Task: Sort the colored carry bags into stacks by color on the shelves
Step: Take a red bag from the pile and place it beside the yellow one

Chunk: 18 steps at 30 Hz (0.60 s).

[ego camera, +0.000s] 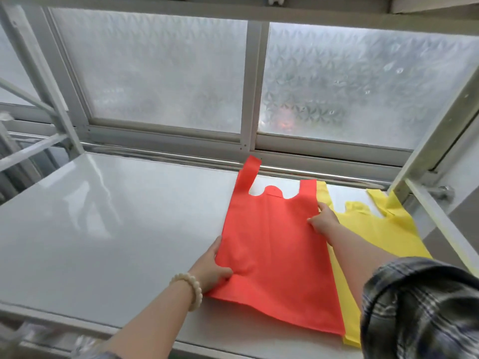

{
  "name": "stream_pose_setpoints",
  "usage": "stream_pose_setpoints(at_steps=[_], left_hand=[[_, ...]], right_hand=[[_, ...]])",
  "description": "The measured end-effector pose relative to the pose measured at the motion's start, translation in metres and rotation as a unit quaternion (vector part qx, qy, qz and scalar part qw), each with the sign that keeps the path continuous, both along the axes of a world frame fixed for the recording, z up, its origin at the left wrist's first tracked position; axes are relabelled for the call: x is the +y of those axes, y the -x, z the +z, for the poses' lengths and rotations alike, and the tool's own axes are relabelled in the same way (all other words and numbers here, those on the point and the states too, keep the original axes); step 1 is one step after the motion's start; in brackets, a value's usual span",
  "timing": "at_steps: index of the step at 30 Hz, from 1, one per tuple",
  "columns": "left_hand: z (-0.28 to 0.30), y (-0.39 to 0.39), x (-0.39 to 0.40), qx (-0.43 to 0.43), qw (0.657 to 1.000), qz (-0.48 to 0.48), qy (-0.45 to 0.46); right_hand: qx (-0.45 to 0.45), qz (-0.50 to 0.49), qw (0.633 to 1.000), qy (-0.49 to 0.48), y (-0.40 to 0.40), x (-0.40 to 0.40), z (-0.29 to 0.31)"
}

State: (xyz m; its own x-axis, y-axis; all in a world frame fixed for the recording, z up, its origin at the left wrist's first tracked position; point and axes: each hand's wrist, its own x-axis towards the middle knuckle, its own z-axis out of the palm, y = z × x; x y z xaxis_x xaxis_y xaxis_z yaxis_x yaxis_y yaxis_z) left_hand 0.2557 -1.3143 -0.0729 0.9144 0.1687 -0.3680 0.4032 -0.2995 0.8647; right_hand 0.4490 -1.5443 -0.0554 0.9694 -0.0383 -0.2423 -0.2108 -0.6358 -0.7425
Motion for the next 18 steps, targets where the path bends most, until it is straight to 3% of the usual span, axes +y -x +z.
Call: stream_pose_setpoints(at_steps=[7, 12, 18], left_hand=[[0.009, 0.0, -0.009, 0.031, 0.994, 0.013, -0.106], [0.014, -0.01, -0.029, 0.074, 0.959, 0.006, -0.273], [0.008, -0.013, -0.02, 0.079, 0.95, -0.035, -0.3]], right_hand=[[-0.009, 0.023, 0.999, 0.045, 0.017, 0.004, 0.005], [-0.005, 0.009, 0.993, 0.117, 0.031, 0.007, 0.003], [0.001, 0.03, 0.995, 0.092, 0.04, 0.002, -0.001]])
